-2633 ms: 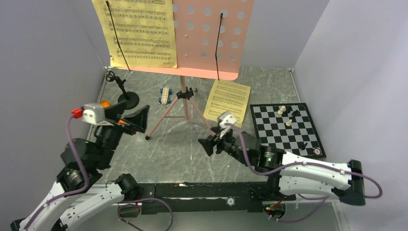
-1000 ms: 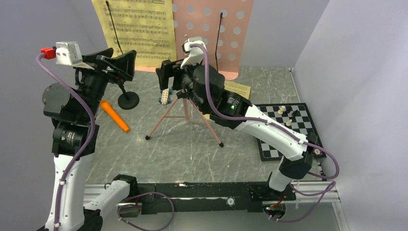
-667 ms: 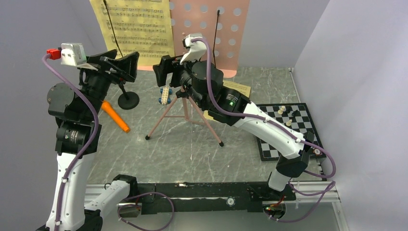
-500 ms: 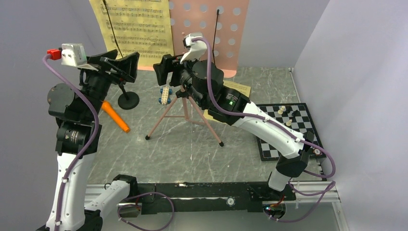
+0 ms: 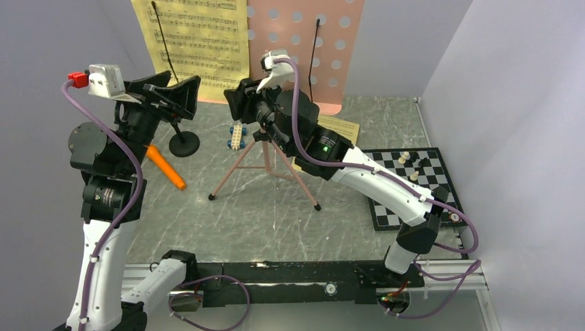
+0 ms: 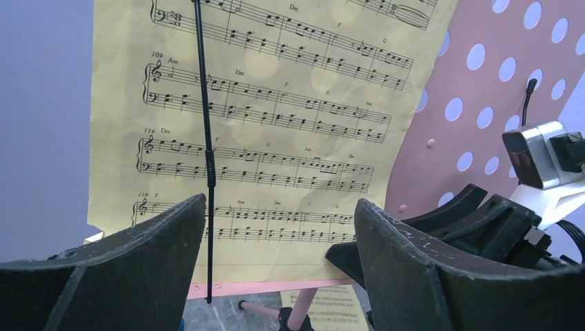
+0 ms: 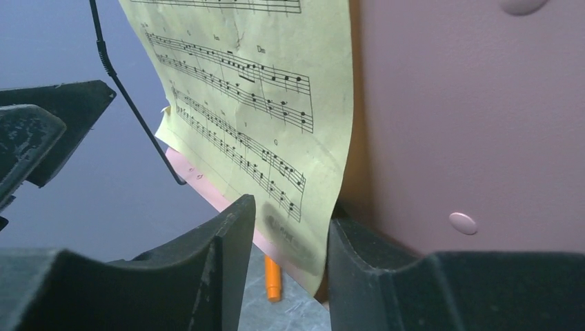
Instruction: Pack up the instrument practice props
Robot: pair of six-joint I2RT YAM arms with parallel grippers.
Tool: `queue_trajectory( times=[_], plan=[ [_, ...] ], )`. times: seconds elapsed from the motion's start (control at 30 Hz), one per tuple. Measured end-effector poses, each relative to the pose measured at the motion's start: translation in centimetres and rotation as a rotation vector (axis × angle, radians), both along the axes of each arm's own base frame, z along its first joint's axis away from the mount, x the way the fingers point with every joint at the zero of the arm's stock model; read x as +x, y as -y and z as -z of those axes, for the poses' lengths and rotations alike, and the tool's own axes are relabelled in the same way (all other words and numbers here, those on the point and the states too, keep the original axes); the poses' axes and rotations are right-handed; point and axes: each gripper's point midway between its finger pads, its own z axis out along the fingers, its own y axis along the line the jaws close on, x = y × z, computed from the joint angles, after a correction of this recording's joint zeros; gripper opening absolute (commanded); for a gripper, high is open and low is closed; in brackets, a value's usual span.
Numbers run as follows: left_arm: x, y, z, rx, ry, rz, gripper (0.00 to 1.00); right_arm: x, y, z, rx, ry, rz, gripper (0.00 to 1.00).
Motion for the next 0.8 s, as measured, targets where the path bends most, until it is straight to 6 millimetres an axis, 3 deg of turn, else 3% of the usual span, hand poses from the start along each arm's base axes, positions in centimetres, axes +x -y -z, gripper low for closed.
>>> queue_trajectory(
  times=[0.23,0.43,0.8],
  plan=[
    [0.1,-0.3,-0.2,-0.005,0.006,-0.015,0.82,0.3,0.2,0.2,0.005,0.014,0.008,0.24],
    [0.2,-1.2,-1.0,-0.029,0.034,-0.066,0.78,0.4,0.5,0.4,-0.005,0.021,0.011,0.01],
    [1.4,-2.5,-2.9,-0.042,0.086,-0.149,0.68,0.3,0.7,0.5,-0.018,0.027,0.01,0.0]
  ],
)
